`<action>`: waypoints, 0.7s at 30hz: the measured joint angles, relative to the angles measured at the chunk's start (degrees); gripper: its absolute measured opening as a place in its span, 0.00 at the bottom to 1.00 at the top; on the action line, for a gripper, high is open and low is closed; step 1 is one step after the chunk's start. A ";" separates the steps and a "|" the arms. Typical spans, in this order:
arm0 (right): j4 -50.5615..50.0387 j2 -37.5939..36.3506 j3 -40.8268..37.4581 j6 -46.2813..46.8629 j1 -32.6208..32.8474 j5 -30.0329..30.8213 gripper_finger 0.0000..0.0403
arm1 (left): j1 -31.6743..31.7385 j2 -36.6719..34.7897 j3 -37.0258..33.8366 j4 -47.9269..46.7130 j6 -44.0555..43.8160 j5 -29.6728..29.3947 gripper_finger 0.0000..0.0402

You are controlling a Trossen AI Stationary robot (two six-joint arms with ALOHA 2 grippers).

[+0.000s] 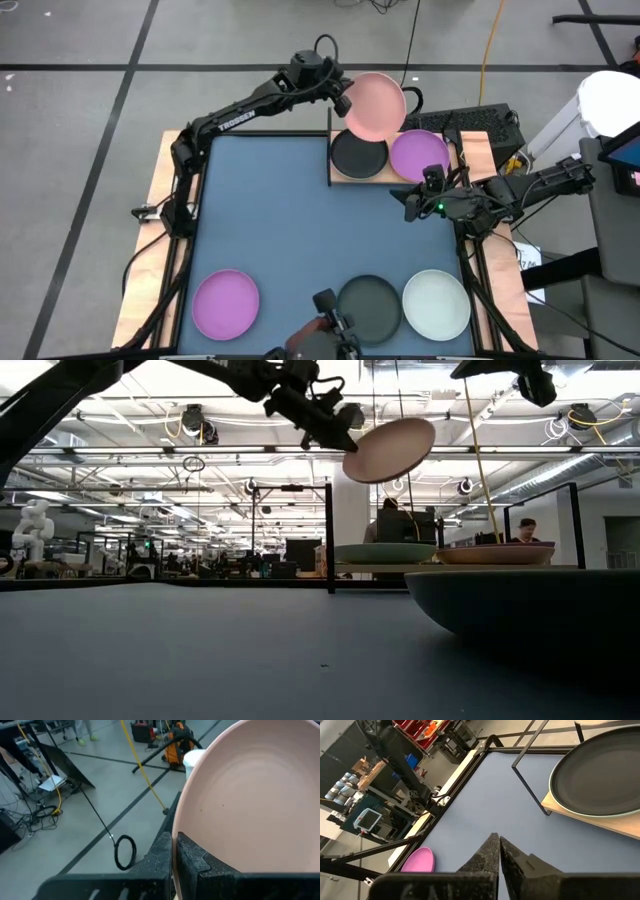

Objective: Place and stack plates onto a shelf
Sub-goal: Stack the orange plate on top of the black plate on the shelf

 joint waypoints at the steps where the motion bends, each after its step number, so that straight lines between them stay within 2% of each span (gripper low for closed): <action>1: -0.02 0.00 0.00 -0.02 0.00 -0.02 0.00 | 0.00 0.18 0.00 -0.34 0.59 0.11 0.02; 15: -0.49 0.01 0.00 0.00 0.00 -0.05 0.00 | -1.93 2.35 0.01 -5.50 8.09 0.95 0.02; 19: -0.50 0.02 -0.02 -0.06 0.02 -0.08 0.00 | -2.95 3.60 -0.15 -6.45 10.84 -0.66 0.02; 21: -0.55 0.00 -0.02 -0.09 0.02 -0.08 0.00 | -3.70 3.89 0.04 -4.03 12.62 -1.53 0.03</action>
